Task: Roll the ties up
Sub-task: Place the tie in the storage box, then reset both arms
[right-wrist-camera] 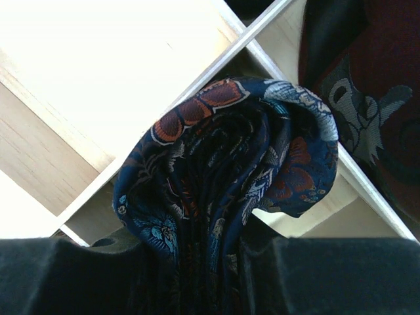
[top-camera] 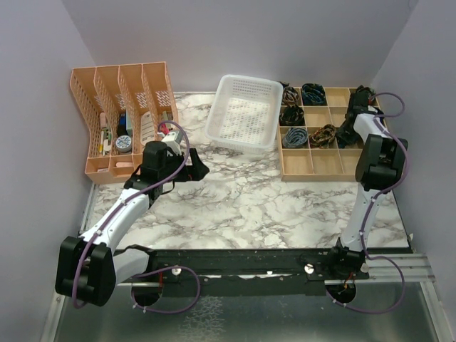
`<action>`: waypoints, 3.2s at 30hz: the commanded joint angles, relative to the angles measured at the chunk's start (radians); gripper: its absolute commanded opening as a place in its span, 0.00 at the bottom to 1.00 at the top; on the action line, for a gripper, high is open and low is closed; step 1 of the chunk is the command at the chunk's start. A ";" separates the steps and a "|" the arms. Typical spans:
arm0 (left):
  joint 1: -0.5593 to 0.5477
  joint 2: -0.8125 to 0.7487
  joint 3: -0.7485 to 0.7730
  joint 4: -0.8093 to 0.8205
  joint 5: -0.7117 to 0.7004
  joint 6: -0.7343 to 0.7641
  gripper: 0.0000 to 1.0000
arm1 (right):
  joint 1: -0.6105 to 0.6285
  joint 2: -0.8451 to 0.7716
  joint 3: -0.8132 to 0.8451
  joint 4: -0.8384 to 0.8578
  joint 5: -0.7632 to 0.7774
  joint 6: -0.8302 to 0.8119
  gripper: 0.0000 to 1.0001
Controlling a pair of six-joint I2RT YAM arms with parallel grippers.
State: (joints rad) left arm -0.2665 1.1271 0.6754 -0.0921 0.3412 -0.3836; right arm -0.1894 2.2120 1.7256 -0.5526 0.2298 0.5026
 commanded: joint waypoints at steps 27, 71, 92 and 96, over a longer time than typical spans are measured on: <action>0.013 0.010 -0.005 0.058 0.053 -0.002 0.99 | 0.050 -0.153 -0.201 -0.012 -0.058 -0.016 0.01; 0.016 0.053 -0.013 0.083 0.133 -0.013 0.99 | 0.002 -0.163 0.065 -0.168 -0.108 -0.146 1.00; 0.016 -0.139 -0.022 0.055 -0.091 -0.021 0.99 | 0.002 -0.593 -0.267 0.084 -0.272 -0.192 1.00; 0.016 -0.214 -0.022 -0.004 -0.203 -0.044 0.99 | 0.002 -0.779 -0.517 0.285 -0.474 -0.211 1.00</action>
State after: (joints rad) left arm -0.2554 0.9882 0.6586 -0.0402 0.2985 -0.4038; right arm -0.1890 1.5539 1.4002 -0.4679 -0.0204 0.3279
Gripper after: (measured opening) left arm 0.989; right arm 0.996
